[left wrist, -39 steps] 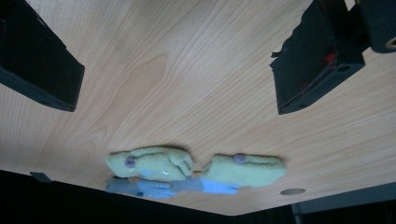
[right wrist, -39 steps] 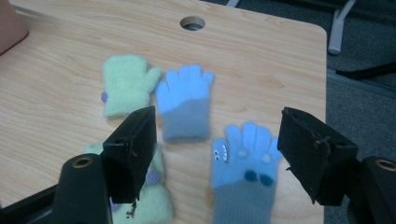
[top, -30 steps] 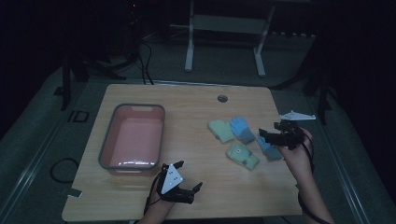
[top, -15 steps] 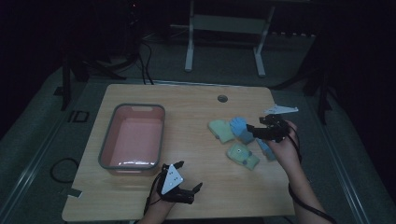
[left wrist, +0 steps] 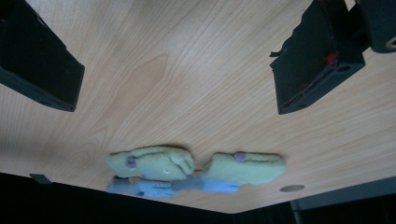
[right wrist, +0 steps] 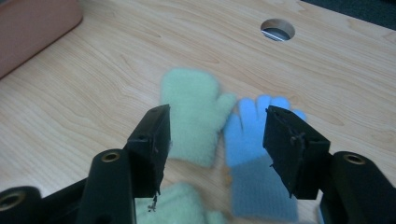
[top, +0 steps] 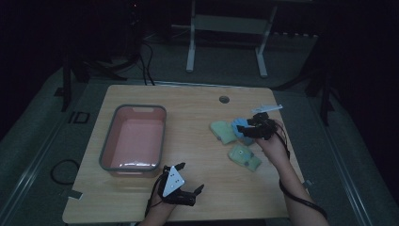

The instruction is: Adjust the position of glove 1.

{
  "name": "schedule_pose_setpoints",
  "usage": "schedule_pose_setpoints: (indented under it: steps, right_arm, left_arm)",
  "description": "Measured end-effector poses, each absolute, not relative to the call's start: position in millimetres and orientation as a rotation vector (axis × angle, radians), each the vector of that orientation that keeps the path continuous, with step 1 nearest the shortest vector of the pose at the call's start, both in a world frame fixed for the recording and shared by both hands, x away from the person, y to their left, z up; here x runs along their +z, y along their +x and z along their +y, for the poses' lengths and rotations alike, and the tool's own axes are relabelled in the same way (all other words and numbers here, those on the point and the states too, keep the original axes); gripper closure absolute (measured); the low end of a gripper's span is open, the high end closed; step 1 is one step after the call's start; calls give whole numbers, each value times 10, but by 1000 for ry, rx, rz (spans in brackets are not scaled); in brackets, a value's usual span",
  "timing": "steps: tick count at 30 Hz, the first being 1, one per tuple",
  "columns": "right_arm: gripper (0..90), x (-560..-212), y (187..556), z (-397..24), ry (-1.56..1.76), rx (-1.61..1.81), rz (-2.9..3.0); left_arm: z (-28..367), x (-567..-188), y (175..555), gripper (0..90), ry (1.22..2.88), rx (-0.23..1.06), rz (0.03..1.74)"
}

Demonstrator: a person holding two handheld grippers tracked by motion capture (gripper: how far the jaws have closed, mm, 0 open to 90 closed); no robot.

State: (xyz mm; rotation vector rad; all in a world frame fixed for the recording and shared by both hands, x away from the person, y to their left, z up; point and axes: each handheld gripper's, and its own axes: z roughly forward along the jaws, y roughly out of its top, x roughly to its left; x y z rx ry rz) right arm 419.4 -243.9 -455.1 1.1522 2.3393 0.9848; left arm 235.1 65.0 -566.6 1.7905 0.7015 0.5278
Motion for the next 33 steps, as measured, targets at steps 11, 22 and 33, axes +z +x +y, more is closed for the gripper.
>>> schedule_pose_setpoints:
  steps: [11, 22, 33]
  right_arm:
    - [449, -4695, 4369, -2234, 1093, 931, 2373]
    - [519, -4942, 4582, -2122, 1102, 889, 2425]
    - [541, -5215, 4686, -1985, 1083, 831, 2494]
  left_arm:
    - [649, -5666, 2332, 9, 1789, 540, 688]
    - [645, -5667, 2323, 9, 1790, 555, 689]
    - [644, -5668, 2310, 10, 1790, 569, 682]
